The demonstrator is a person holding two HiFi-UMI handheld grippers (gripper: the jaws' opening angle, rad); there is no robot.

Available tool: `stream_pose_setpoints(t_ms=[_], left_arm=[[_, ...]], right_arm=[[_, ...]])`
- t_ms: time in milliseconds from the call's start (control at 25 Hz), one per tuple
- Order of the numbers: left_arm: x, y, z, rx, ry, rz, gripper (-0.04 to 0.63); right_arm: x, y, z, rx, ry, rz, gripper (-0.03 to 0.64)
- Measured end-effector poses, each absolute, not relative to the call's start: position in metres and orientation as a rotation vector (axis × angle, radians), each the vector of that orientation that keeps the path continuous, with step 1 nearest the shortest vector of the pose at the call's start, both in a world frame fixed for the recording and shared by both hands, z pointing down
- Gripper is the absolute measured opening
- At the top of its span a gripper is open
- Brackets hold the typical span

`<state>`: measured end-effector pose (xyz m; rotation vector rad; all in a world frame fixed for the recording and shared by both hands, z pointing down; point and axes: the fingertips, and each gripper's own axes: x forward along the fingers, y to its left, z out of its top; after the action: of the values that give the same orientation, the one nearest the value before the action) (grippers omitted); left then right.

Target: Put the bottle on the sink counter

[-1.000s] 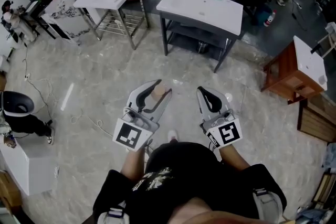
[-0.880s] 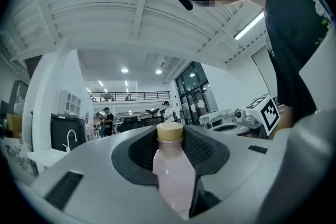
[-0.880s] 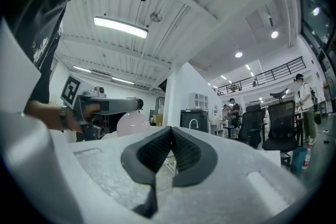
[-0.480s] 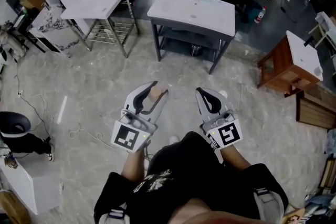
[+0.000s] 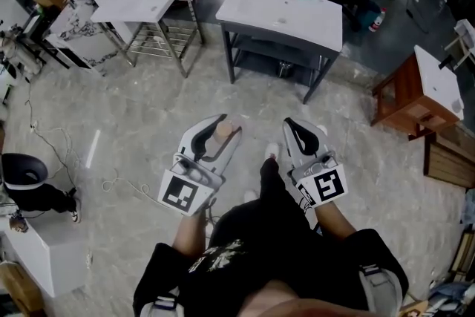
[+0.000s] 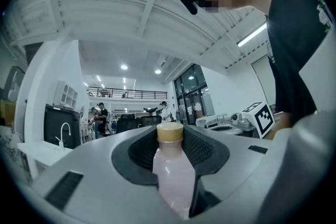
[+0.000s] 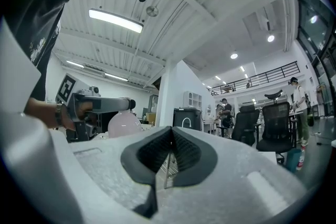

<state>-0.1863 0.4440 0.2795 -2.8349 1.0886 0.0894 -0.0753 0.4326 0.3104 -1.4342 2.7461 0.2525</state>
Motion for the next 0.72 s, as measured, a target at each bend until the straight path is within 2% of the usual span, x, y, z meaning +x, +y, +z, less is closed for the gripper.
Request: stream_pose_setpoints(t_ms=[720], left_arm=[[-0.163, 0.319, 0.274, -2.849, 1.074, 0.106, 0.152]], right_arm=[[-0.057, 0.308, 0.313, -1.425, 2.749, 0.227, -0.005]])
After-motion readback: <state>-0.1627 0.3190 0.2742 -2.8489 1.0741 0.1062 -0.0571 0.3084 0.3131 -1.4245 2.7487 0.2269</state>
